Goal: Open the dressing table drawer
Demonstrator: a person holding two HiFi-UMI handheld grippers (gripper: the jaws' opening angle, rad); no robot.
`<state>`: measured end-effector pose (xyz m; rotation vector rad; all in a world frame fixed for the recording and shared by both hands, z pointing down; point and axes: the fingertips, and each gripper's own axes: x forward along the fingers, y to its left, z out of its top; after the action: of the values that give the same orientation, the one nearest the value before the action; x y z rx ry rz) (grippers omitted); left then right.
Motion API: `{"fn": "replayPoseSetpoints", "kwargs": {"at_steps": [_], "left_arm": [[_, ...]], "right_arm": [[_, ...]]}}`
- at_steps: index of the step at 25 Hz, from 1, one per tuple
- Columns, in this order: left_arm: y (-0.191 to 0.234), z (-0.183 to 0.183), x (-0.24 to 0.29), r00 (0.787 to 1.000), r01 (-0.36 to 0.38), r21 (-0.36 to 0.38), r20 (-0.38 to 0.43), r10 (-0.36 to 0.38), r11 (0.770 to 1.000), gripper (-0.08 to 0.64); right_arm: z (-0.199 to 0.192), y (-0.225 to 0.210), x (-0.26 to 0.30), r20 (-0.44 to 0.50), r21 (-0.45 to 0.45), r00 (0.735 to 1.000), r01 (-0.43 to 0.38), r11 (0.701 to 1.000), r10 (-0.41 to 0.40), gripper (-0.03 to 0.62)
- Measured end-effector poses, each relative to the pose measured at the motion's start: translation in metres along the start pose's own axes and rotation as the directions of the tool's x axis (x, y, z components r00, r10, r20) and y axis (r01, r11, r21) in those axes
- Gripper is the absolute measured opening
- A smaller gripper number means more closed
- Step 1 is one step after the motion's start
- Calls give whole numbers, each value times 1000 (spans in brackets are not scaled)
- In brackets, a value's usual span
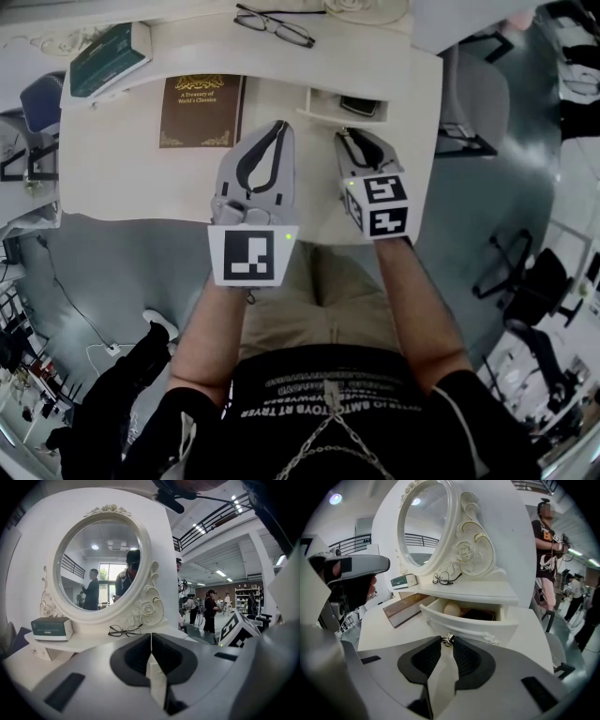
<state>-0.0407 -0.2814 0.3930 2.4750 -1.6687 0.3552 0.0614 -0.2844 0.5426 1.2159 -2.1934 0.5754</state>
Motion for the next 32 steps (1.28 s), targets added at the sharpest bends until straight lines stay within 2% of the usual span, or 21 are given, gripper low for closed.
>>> {"fn": "replayPoseSetpoints", "kwargs": {"at_steps": [11,15,18,22,24,26,32], "left_arm": [[-8,-1,-8,1000,1,1,0,-1,1000,5],[-6,9,-17,1000,-15,-31,17,16,999,5],[-4,19,-24,1000,-19,8,23,18,1000,5],[-5,28,-34,999,-27,-3,35,27,1000,5],[-8,33,-39,999,-27,-17,44,28,999,5],[-12,37,-45,999,-24,-43,44,25,999,5],[-14,57,-59,998,-25,-49,48,27,998,3]], "right_arm": [[-8,5,-7,3,3,1000,-10,1000,10,80],[-7,7,-9,16,0,1000,-21,1000,21,89],[-7,3,-22,23,-25,1000,-14,1000,14,101],[13,-5,-53,113,-50,993,24,998,-19,96],[28,-7,-72,174,-64,984,45,997,-33,37],[41,-10,-89,219,-73,975,62,995,-44,8],[73,-8,-128,289,-92,956,73,993,-44,2]]}}
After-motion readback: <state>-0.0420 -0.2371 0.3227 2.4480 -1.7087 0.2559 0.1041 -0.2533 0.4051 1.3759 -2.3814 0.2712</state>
